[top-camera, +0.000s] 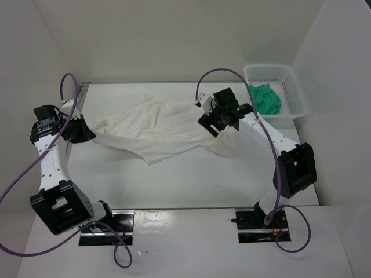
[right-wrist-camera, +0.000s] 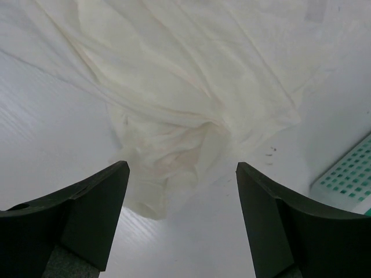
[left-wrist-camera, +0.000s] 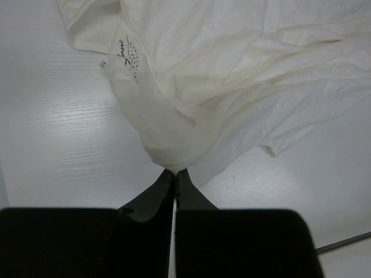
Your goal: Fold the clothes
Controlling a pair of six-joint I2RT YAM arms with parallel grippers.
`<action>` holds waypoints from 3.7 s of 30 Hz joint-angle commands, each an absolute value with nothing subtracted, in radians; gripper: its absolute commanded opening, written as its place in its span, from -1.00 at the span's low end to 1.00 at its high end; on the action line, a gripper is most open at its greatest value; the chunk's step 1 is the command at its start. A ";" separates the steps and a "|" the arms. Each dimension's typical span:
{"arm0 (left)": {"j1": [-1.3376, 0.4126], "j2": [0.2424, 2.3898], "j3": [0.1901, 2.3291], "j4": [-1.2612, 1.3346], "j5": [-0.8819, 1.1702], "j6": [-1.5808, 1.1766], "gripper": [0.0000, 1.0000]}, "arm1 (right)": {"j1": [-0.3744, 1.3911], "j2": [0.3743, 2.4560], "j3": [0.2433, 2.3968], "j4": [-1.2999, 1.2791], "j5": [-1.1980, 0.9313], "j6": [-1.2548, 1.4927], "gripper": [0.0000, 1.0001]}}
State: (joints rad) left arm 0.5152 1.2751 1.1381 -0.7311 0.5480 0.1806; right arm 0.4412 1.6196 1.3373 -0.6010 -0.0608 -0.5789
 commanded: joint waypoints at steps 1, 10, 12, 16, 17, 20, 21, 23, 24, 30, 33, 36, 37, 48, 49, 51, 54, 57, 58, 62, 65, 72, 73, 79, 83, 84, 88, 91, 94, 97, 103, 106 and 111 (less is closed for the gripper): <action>0.509 1.267 1.124 -0.716 0.571 0.189 -1.00 | 0.431 1.598 1.284 -0.607 -0.009 -0.382 0.65; 0.509 1.258 1.124 -0.716 0.571 0.189 -1.00 | 0.431 1.649 1.236 -0.621 0.104 -0.132 0.37; 0.509 1.258 1.124 -0.716 0.571 0.189 -1.00 | 0.431 1.669 1.227 -0.621 0.129 -0.132 0.28; 0.509 1.258 1.124 -0.716 0.571 0.189 -1.00 | 0.431 1.690 1.227 -0.630 0.138 -0.121 0.04; 0.509 1.258 1.124 -0.716 0.571 0.189 -1.00 | 0.431 1.701 1.227 -0.641 0.138 -0.121 -0.10; 0.509 1.258 1.124 -0.716 0.571 0.189 -1.00 | 0.431 1.710 1.209 -0.641 0.117 -0.121 -0.17; 0.509 1.258 1.124 -0.716 0.571 0.189 -1.00 | 0.431 1.720 1.209 -0.652 0.117 -0.121 -0.20; 0.509 1.258 1.124 -0.716 0.571 0.189 -1.00 | 0.431 1.730 1.209 -0.652 0.107 -0.121 -0.23; 0.509 1.258 1.124 -0.716 0.571 0.189 -1.00 | 0.431 1.741 1.209 -0.652 0.107 -0.121 -0.23; 0.509 1.258 1.124 -0.716 0.571 0.189 -1.00 | 0.431 1.763 1.209 -0.661 0.074 -0.121 -0.23; 0.509 1.258 1.124 -0.716 0.571 0.189 -1.00 | 0.431 1.763 1.218 -0.661 0.063 -0.132 -0.34; 0.509 1.258 1.124 -0.716 0.571 0.189 -1.00 | 0.431 1.763 1.218 -0.661 0.074 -0.143 -0.80; 0.509 1.258 1.124 -0.716 0.571 0.189 -1.00 | 0.431 1.763 1.218 -0.661 0.083 -0.152 -0.90; 0.509 1.258 1.124 -0.725 0.580 0.189 -1.00 | 0.335 1.559 1.163 -0.801 0.025 -0.383 -1.00; 0.509 1.258 1.124 -0.726 0.580 0.189 -1.00 | 0.324 1.511 1.163 -0.840 0.015 -0.411 -1.00; 0.509 1.258 1.124 -0.726 0.580 0.189 -1.00 | 0.313 1.470 1.152 -0.867 0.015 -0.471 -1.00; 0.509 1.258 1.124 -0.726 0.580 0.189 -1.00 | 0.289 1.421 1.111 -0.897 0.026 -0.549 -1.00; 0.509 1.258 1.124 -0.726 0.580 0.189 -1.00 | 0.259 1.420 1.060 -0.875 0.072 -0.592 -0.93; 0.509 1.258 1.124 -0.726 0.580 0.189 -1.00 | 0.227 1.433 1.037 -0.821 0.093 -0.592 -0.89; 0.509 1.258 1.124 -0.726 0.580 0.189 -1.00 | 0.124 1.556 1.066 -0.749 0.109 -0.592 -0.73; 0.509 1.258 1.124 -0.726 0.580 0.189 -1.00 | 0.084 1.630 1.098 -0.709 0.141 -0.568 -0.67; 0.509 1.258 1.124 -0.726 0.580 0.189 -1.00 | 0.094 1.614 1.138 -0.732 0.100 -0.545 -0.07; 0.509 1.258 1.124 -0.726 0.580 0.189 -1.00 | 0.104 1.591 1.138 -0.742 0.078 -0.545 -0.07; 0.509 1.258 1.124 -0.726 0.580 0.189 -1.00 | 0.167 1.465 1.117 -0.762 -0.009 -0.575 -0.12; 0.509 1.258 1.124 -0.726 0.580 0.189 -1.00 | 0.167 1.465 1.097 -0.772 -0.057 -0.595 -0.18; 0.509 1.258 1.124 -0.726 0.580 0.189 -1.00 | 0.178 1.465 1.088 -0.772 -0.057 -0.595 -0.18; 0.509 1.267 1.124 -0.726 0.580 0.189 -1.00 | 0.187 1.494 1.077 -0.752 -0.046 -0.595 -0.21; 0.509 1.267 1.124 -0.726 0.580 0.189 -1.00 | 0.187 1.519 1.077 -0.741 -0.046 -0.595 -0.21; 0.509 1.267 1.124 -0.726 0.580 0.189 -1.00 | 0.210 1.545 1.068 -0.732 -0.046 -0.595 -0.12; 0.509 1.267 1.124 -0.726 0.580 0.189 -1.00 | 0.251 1.555 1.059 -0.732 -0.055 -0.595 0.04; 0.509 1.276 1.124 -0.726 0.580 0.189 -1.00 | 0.307 1.595 1.040 -0.692 -0.026 -0.586 0.16; 0.509 1.276 1.124 -0.726 0.580 0.189 -1.00 | 0.307 1.621 1.040 -0.661 0.012 -0.586 0.16; 0.509 1.276 1.124 -0.726 0.580 0.189 -1.00 | 0.298 1.621 1.022 -0.637 0.069 -0.597 0.16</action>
